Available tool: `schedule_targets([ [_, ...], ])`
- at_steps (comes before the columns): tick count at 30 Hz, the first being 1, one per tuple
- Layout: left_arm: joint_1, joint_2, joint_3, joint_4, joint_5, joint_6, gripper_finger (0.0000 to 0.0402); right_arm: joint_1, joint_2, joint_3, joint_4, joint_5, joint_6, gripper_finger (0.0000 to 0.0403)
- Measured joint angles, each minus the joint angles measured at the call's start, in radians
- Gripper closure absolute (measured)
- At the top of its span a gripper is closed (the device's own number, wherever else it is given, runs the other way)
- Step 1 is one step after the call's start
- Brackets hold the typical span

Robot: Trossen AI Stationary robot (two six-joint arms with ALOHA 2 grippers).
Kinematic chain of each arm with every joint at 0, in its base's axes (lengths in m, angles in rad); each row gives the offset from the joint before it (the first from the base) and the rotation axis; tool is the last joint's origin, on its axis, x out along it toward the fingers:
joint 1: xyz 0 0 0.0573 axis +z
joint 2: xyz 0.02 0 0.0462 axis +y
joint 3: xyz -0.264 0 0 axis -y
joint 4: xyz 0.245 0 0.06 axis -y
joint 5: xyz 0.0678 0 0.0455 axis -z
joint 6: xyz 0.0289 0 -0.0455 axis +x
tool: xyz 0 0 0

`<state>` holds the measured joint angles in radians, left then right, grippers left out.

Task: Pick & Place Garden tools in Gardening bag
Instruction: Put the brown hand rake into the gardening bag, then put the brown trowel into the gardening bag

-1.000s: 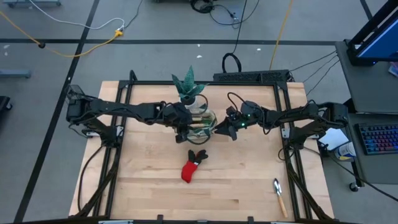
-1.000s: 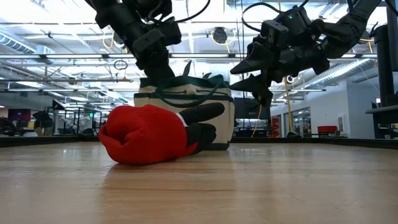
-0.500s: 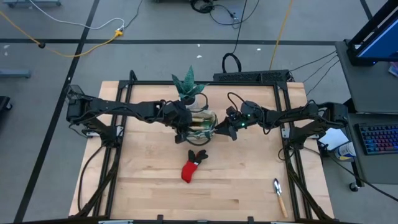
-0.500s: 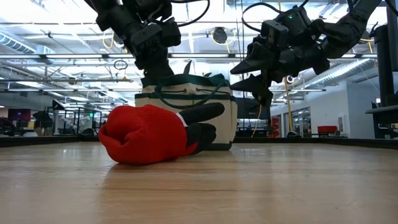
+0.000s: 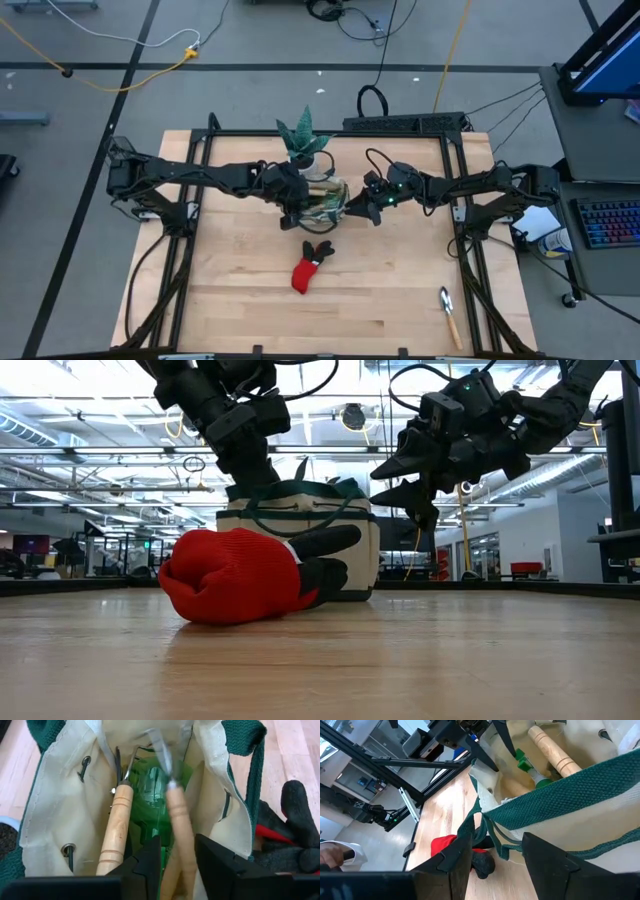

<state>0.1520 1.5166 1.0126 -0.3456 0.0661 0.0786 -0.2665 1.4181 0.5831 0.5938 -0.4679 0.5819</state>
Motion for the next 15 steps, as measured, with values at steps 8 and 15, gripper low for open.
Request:
schedule_targets([
  [8, 0.000, 0.000, 0.000, 0.001, 0.000, 0.006, 0.0255, 0.000, 0.000, 0.000, 0.000, 0.000, 0.000, 0.0236],
  [15, 0.000, 0.000, 0.000, 0.004, -0.026, 0.006, 0.0254, 0.000, 0.000, 0.000, 0.000, 0.000, 0.000, 0.0236],
])
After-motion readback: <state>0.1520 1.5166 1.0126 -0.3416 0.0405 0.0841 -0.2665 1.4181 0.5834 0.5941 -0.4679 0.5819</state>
